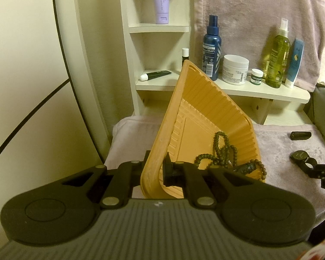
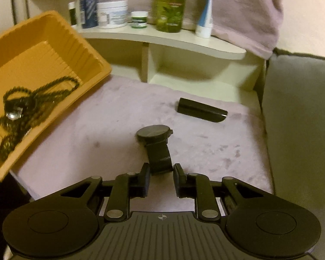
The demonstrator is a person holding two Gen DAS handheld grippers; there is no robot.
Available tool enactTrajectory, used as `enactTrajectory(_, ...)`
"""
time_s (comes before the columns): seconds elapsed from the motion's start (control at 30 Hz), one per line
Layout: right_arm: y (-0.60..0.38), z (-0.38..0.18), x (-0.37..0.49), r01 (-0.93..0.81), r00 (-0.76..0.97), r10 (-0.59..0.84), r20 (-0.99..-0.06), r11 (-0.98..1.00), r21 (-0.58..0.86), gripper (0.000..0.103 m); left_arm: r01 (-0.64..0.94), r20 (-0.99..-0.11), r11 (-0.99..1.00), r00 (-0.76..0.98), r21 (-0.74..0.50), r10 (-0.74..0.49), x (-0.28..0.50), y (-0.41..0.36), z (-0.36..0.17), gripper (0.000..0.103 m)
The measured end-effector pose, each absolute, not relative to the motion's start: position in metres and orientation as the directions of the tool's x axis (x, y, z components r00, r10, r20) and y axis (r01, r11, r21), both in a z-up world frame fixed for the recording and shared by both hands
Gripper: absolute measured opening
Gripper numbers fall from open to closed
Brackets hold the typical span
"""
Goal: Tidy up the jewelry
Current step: 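Move the right tool to the black watch and grasp its strap, then carry the black watch over the orange tray with the right tool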
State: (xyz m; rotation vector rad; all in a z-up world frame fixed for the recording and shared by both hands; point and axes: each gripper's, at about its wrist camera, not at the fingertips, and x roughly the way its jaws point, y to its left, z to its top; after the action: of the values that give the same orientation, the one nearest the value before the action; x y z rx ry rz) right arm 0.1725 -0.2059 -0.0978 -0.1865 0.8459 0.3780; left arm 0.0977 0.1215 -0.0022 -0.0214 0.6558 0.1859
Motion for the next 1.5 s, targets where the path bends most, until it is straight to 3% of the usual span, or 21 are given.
enactTrajectory(0.2,-0.207,-0.098,0.177,-0.419,0.63,0.258,-0.732,0.907,-0.041,0.035,-0.181,-0.608,0.983,0.777,0.038,0.166,0.098,0.121,-0.002,0.007)
enactTrajectory(0.37,-0.2,-0.1,0.186,-0.452,0.617,0.276,-0.737,0.891,-0.046,0.036,-0.182,-0.608,0.983,0.776,0.037,0.166,0.098,0.122,-0.002,0.007)
enactTrajectory(0.57,-0.193,-0.103,0.19,-0.483,0.594,0.28,-0.754,0.874,-0.056,0.034,-0.181,-0.608,0.983,0.777,0.037,0.166,0.098,0.122,-0.002,0.007)
enactTrajectory(0.67,-0.195,-0.1,0.188,-0.47,0.594,0.29,-0.751,0.882,-0.031,0.022,-0.182,-0.608,0.983,0.777,0.037,0.166,0.098,0.122,-0.002,0.007)
enactTrajectory(1.5,-0.199,-0.058,0.172,-0.394,0.67,0.339,-0.66,0.916,0.071,0.021,-0.182,-0.607,0.983,0.777,0.035,0.165,0.098,0.122,-0.003,0.007)
